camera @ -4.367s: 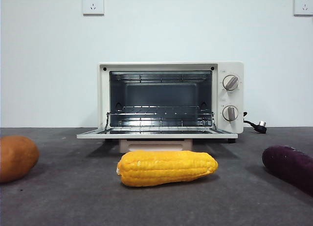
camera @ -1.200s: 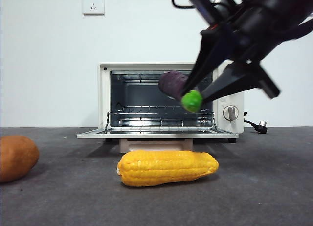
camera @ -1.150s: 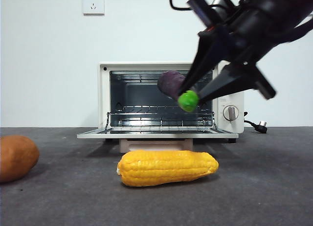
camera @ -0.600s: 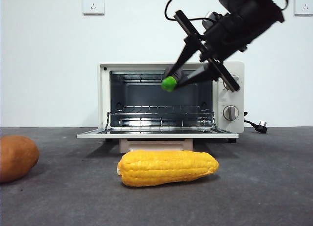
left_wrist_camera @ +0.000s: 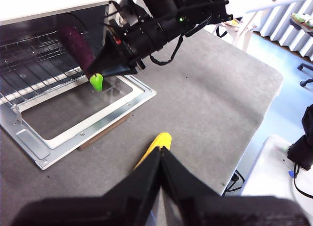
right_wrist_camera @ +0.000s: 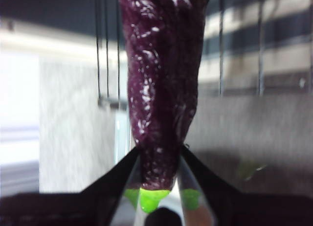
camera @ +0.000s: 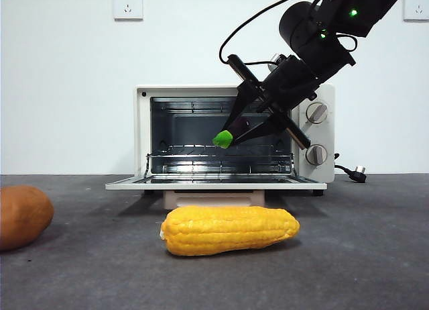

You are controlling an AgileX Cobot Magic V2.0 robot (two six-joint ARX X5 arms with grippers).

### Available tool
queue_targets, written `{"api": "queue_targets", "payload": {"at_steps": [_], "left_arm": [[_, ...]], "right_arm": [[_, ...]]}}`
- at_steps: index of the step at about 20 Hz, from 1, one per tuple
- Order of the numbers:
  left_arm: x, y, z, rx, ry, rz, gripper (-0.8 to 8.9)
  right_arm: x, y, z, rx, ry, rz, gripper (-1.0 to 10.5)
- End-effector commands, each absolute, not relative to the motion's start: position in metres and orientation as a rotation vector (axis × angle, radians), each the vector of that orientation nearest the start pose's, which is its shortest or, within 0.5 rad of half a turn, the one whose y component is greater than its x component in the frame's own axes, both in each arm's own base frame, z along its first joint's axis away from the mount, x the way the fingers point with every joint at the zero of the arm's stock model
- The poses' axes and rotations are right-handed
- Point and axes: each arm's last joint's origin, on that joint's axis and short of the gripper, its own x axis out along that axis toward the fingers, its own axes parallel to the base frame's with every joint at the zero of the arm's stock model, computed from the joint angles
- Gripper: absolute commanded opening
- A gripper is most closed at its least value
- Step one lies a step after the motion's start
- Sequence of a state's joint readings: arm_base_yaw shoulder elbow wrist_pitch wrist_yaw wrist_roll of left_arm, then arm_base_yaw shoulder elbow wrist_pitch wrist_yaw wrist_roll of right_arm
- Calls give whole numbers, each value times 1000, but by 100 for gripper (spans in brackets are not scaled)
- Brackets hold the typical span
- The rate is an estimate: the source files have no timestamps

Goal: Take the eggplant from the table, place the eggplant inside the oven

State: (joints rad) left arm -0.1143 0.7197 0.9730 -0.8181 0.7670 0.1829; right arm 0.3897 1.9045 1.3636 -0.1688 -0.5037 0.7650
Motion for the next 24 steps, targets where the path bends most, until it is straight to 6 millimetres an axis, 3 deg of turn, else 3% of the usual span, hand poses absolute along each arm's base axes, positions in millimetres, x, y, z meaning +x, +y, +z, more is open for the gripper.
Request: {"api": "queue_targets", "payload": {"at_steps": [1, 8, 11, 12, 24], "left_arm": [[115, -35, 348, 6, 466, -903, -6], [116, -37, 347, 31, 479, -884, -6], [115, -38, 347, 33, 479, -893, -6], [115, -38, 347, 34, 479, -896, -6], [118, -39, 346, 33, 491, -904, -6]], "right_arm": [[390, 169, 218, 782, 976, 469, -12], [399, 164, 218, 804, 850, 326, 30], [400, 165, 218, 803, 829, 319, 262], [400, 165, 218, 803, 826, 317, 290], [400, 166, 221, 814, 830, 373, 291]]}}
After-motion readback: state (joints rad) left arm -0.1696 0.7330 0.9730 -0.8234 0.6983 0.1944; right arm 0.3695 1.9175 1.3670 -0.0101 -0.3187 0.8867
